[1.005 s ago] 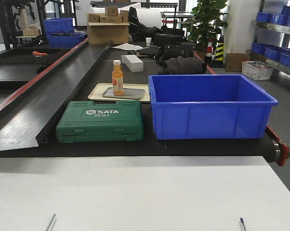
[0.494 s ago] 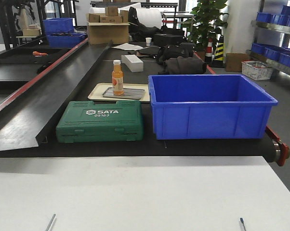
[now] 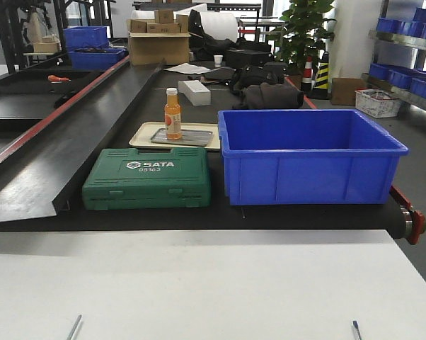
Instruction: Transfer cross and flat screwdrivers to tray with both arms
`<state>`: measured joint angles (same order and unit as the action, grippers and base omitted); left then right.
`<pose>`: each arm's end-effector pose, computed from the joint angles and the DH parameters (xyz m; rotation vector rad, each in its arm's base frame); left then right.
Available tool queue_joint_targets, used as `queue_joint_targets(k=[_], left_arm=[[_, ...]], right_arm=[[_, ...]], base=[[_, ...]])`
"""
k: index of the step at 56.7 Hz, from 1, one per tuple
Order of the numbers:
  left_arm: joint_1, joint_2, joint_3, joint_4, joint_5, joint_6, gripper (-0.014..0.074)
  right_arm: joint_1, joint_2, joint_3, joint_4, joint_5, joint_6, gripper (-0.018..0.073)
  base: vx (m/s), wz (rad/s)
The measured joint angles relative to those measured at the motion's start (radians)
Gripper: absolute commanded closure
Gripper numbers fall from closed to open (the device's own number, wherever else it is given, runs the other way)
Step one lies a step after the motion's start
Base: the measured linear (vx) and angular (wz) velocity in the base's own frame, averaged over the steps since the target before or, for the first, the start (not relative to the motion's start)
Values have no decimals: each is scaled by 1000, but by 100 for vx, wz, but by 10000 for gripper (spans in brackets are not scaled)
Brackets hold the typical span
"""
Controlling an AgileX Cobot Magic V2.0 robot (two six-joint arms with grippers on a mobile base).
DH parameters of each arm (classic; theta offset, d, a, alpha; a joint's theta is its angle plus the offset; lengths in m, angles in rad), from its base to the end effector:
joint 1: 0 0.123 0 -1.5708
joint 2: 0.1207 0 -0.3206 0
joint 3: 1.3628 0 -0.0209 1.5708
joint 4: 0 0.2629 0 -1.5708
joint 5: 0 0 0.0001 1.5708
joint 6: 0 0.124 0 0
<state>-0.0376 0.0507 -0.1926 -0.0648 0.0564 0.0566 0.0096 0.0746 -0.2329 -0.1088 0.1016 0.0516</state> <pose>0.0575 -0.0026 0.2790 0.0237 1.3978 -0.0406 0.0581 -0.0008 0.2872 -0.0382 1.4259 -0.0466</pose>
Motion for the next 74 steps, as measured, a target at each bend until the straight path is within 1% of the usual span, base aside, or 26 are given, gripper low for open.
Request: queue_joint_targets(k=[5,13,21,29,34,36,40,49,52,56,60,63,65,69,74], left_arm=[[0,131,-127,-1,16,-3,594],[0,403,-315,-2,24,-3,594],[0,604,-412,-2,27,-9,594],[0,752,-437,-2,34,-10,575],[0,829,-437,-2,43,-10,523],[0,851,-437,-2,43,-10,493],[0,890,-437,-2,43,-10,407],[0,953,-437,-2,43,-10,182],[0,967,-437,-2,43,-10,118],[0,980,-437,-2,43,-10,61],[0,992,-437,-2,43,-14,29],[0,1000,-437,-2,43,-15,22],[0,1006,-437,-2,43,-17,24],[0,1017,-437,-2,42,-18,26],[0,1031,-441,-3,42,-18,30]], right_arm=[[0,159,-140,-3,42,-1,567],[0,433,-299,-4,51,-1,567],[0,638,-348,3,44,3,567],[0,766,-350,38,44,4,547],[0,808,-350,45,45,4,489],[0,821,-350,46,47,3,445],[0,831,-350,46,49,2,359],[0,833,-351,46,50,2,52],[0,833,-351,46,44,2,-34],[0,833,-351,46,27,2,-111],[0,833,-351,53,6,5,-145],[0,837,-354,69,5,12,-142],[0,845,-367,79,29,19,-134],[0,886,-420,86,141,22,-112],[0,990,-531,90,352,19,-74]], base=[[0,0],[0,0],[0,0],[0,0],[0,0],[0,0],[0,0],[0,0],[0,0],[0,0],[0,0],[0,0],[0,0],[0,0],[0,0]])
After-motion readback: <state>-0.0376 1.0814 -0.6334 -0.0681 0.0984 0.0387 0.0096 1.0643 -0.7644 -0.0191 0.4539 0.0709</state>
